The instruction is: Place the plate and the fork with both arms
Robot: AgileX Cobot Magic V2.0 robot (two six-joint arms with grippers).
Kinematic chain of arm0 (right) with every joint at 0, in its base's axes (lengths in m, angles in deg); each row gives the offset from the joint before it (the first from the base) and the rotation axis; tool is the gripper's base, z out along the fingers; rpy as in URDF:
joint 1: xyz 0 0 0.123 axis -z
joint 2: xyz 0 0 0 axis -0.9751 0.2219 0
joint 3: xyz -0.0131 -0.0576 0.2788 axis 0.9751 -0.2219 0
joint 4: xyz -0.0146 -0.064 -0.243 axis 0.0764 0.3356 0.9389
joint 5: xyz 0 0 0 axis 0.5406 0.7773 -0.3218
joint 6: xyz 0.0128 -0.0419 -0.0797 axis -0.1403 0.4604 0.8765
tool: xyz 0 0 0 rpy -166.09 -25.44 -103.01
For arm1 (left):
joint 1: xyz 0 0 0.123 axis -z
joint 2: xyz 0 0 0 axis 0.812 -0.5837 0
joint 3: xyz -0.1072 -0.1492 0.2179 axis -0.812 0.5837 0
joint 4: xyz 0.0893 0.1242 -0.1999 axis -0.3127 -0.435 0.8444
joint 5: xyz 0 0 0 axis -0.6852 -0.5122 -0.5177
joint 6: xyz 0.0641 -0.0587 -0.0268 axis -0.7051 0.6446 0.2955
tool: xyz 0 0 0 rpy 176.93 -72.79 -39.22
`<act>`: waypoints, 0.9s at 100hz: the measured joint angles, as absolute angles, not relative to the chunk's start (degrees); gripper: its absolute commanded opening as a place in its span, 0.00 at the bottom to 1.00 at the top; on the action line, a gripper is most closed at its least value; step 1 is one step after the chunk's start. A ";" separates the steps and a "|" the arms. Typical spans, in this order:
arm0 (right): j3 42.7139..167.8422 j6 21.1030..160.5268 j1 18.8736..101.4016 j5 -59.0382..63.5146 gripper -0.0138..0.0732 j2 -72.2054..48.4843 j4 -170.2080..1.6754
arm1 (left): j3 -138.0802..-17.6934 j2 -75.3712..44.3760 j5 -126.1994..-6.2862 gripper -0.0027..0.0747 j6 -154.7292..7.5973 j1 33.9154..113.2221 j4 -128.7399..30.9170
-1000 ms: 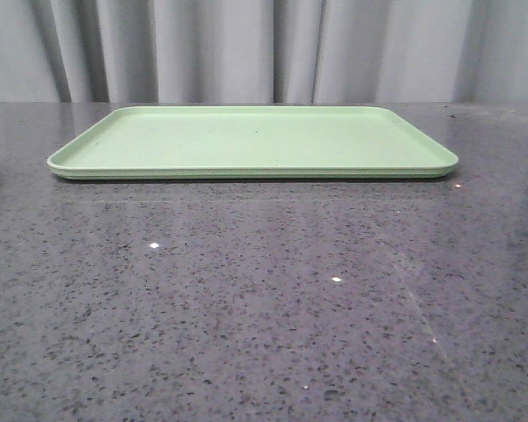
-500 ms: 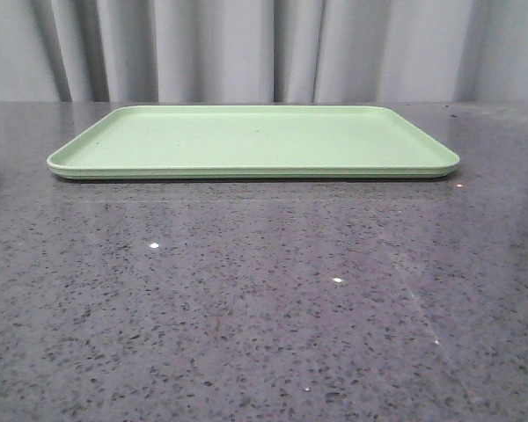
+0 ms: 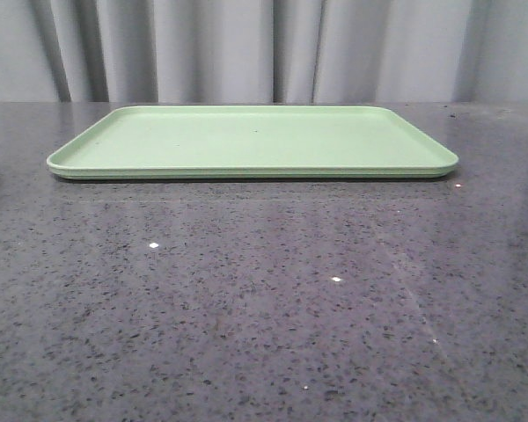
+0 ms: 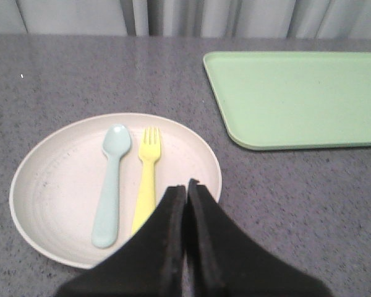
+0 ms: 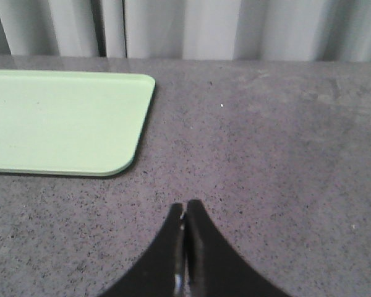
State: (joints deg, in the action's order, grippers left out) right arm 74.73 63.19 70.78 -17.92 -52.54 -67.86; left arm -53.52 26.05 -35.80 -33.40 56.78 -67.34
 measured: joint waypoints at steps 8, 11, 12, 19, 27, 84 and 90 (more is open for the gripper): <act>80.37 63.19 70.78 -23.38 0.02 -47.68 -67.86 | -59.43 21.87 -29.89 0.01 -33.15 56.78 -67.34; 82.00 63.19 70.78 -25.47 0.02 -46.24 -67.86 | -61.18 20.50 -27.79 0.01 -33.05 56.78 -67.34; 82.74 63.19 70.78 -25.85 0.02 -45.52 -67.86 | -61.60 19.86 -27.03 0.01 -33.05 56.78 -67.24; 85.50 63.19 70.78 -28.33 0.02 -42.48 -67.86 | -65.09 17.03 -24.37 0.01 -32.94 56.78 -67.26; 86.79 63.19 70.78 -29.01 0.02 -40.00 -67.90 | -67.65 14.84 -22.83 0.01 -32.94 56.78 -67.26; 86.88 63.19 70.78 -29.88 0.65 -36.94 -68.03 | -68.32 13.08 -21.28 0.82 -32.81 56.78 -68.45; 86.88 63.19 70.78 -29.37 0.70 -36.94 -68.03 | -68.32 13.08 -21.28 0.81 -32.81 56.78 -68.45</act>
